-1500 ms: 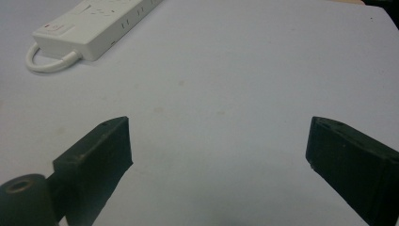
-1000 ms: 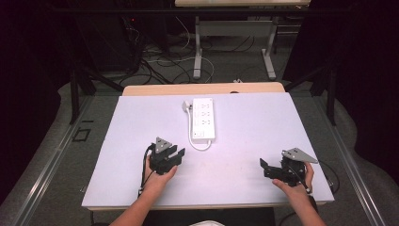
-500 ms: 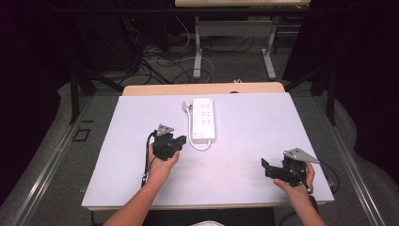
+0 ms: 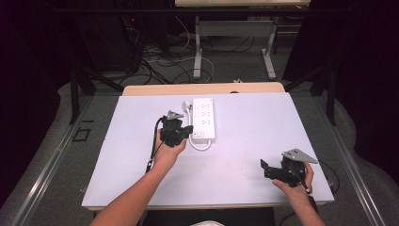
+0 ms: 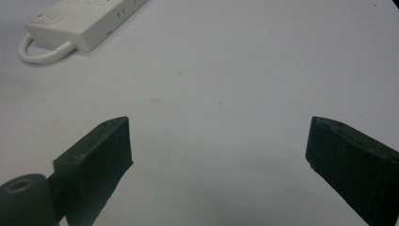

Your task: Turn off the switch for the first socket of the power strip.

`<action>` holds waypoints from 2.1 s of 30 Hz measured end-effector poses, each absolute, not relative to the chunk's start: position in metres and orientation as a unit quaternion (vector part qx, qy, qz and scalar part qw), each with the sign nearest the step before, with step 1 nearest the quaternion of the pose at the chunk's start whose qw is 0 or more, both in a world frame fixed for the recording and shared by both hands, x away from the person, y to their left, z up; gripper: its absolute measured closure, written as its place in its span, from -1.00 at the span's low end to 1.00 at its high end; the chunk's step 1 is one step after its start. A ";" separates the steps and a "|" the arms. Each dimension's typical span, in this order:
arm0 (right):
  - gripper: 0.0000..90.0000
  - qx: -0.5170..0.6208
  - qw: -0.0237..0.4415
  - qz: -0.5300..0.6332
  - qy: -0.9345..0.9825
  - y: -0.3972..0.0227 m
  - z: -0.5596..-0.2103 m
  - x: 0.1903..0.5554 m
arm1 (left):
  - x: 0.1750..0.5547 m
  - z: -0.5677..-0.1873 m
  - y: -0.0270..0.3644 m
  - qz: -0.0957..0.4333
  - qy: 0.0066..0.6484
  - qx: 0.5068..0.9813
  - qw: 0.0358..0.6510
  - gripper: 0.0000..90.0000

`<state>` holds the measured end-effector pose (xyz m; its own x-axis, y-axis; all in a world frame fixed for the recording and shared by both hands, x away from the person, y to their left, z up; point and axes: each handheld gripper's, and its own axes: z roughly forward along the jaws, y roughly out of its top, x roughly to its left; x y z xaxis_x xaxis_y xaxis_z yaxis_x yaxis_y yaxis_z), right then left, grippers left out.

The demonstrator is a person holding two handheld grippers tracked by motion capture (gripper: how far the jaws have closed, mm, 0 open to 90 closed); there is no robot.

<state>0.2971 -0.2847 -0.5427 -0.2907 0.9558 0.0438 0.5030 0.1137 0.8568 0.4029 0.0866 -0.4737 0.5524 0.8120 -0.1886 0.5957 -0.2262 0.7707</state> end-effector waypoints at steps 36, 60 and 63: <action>-0.83 0.529 0.277 0.402 0.694 -0.289 -0.547 0.302 | 0.458 -0.460 0.064 0.124 0.480 0.780 0.382 1.00; -0.83 0.531 0.278 0.398 0.695 -0.291 -0.549 0.305 | 0.492 -0.459 0.059 0.146 0.457 0.783 0.396 1.00; -0.83 0.534 0.277 0.398 0.693 -0.291 -0.549 0.305 | 0.496 -0.461 0.059 0.146 0.458 0.785 0.391 1.00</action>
